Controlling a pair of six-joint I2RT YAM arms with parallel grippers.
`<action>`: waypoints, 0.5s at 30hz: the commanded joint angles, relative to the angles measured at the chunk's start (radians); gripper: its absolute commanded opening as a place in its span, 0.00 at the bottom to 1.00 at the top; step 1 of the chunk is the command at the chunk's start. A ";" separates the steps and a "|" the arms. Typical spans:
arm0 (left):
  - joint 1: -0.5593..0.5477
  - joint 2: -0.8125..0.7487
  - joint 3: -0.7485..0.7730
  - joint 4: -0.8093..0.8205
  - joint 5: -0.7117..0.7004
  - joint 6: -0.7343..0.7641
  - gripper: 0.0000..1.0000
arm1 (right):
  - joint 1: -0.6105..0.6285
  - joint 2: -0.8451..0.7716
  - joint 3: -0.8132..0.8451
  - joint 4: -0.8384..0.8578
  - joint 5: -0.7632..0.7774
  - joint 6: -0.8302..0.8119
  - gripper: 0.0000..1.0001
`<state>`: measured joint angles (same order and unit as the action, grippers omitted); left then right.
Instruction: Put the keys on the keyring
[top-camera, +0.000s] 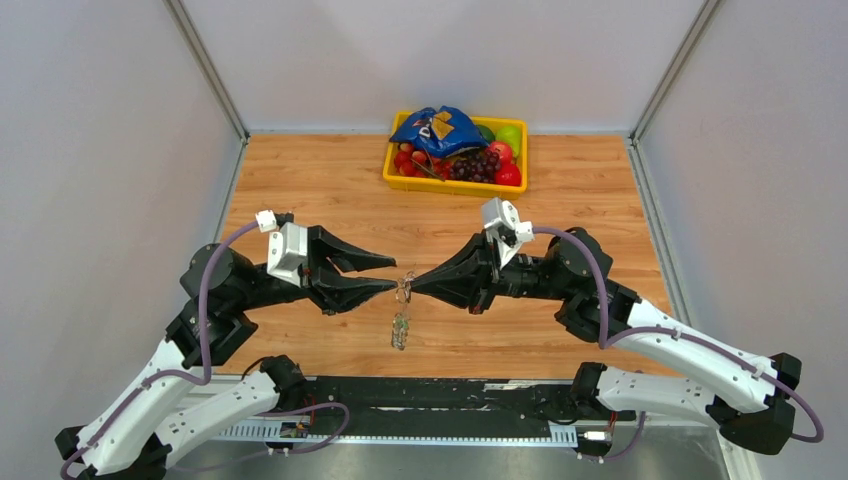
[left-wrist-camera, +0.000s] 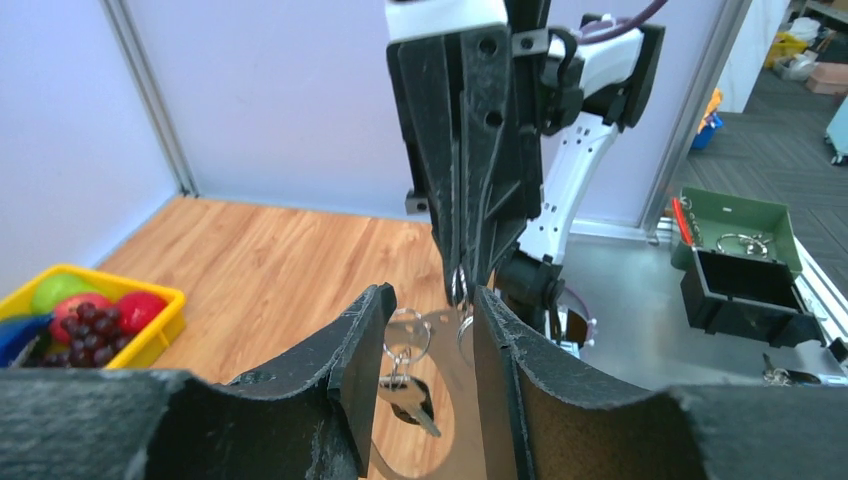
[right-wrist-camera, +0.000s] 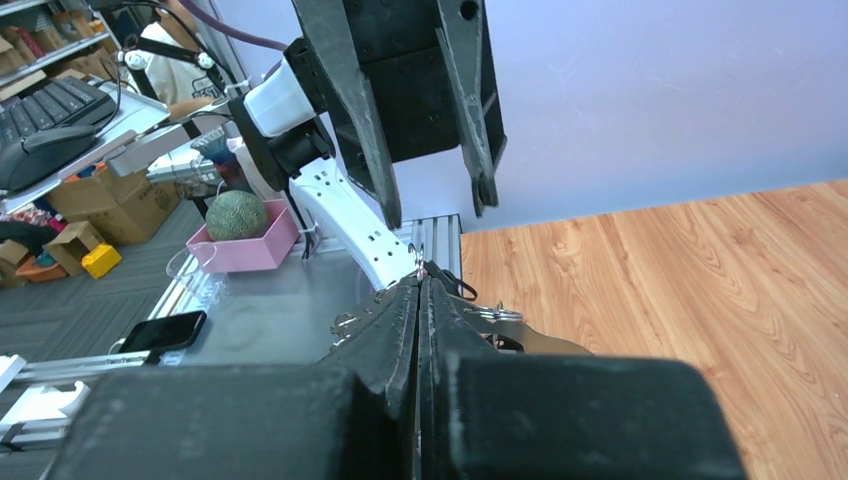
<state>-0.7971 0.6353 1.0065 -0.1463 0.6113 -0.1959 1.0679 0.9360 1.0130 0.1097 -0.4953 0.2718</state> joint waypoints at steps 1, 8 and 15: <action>-0.001 0.023 -0.003 0.129 0.047 -0.057 0.44 | 0.015 -0.037 -0.040 0.207 0.066 0.050 0.00; -0.002 0.043 -0.001 0.137 0.096 -0.080 0.42 | 0.020 -0.047 -0.071 0.278 0.105 0.046 0.00; -0.002 0.044 -0.002 0.116 0.085 -0.070 0.41 | 0.037 -0.046 -0.066 0.285 0.110 0.013 0.00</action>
<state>-0.7967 0.6788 1.0065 -0.0612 0.6807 -0.2573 1.0916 0.9035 0.9291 0.3073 -0.4042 0.2939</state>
